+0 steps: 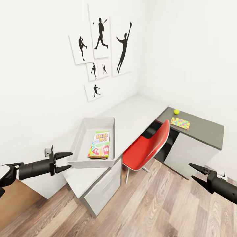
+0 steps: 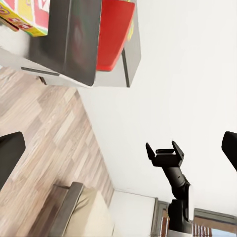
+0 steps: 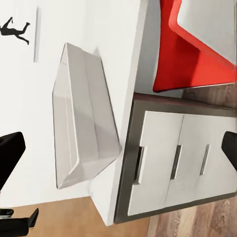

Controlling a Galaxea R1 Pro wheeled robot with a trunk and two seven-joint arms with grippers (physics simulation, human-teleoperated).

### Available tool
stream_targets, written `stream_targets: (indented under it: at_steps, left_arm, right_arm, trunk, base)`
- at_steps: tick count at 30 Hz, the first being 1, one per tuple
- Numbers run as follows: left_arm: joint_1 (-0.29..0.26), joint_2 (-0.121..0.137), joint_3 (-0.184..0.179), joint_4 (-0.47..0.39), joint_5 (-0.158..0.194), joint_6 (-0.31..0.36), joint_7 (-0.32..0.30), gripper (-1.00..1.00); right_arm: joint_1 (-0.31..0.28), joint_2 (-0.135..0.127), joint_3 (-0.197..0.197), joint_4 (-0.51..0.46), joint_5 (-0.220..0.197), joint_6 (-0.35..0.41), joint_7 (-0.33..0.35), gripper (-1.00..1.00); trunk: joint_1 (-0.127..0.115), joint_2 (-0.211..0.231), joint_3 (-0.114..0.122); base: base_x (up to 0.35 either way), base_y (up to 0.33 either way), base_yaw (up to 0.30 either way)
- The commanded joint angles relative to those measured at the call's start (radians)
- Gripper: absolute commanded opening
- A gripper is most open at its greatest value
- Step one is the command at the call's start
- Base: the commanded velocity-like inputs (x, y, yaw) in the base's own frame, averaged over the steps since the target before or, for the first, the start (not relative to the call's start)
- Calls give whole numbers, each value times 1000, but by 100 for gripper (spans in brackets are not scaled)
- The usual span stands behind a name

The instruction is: Put all the toys in the child's room - the three board games (two on the bed and one on the table), the two jigsaw puzzles on the table, and the tennis ball on the table - inside the toy box on the table in the child's room.

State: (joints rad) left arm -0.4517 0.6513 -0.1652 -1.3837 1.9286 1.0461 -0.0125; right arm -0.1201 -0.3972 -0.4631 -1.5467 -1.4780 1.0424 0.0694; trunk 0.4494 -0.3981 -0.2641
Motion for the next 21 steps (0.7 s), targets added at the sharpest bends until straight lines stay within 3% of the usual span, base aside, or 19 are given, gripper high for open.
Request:
stream_targets:
  at_steps: [1,21]
  left_arm:
    - [-1,1,-2,0,1,1,-1,100]
    - [-1,0,-2,-6,1,1,-1,100]
  right_arm:
    - [-1,0,-1,0,8,5,7,100]
    - [-1,0,-3,2,10,5,6,100]
  trunk:
    - [1,-2,-1]
    - [1,-2,23]
  base:
    - [27,0,-210]
    - [48,-85,-210]
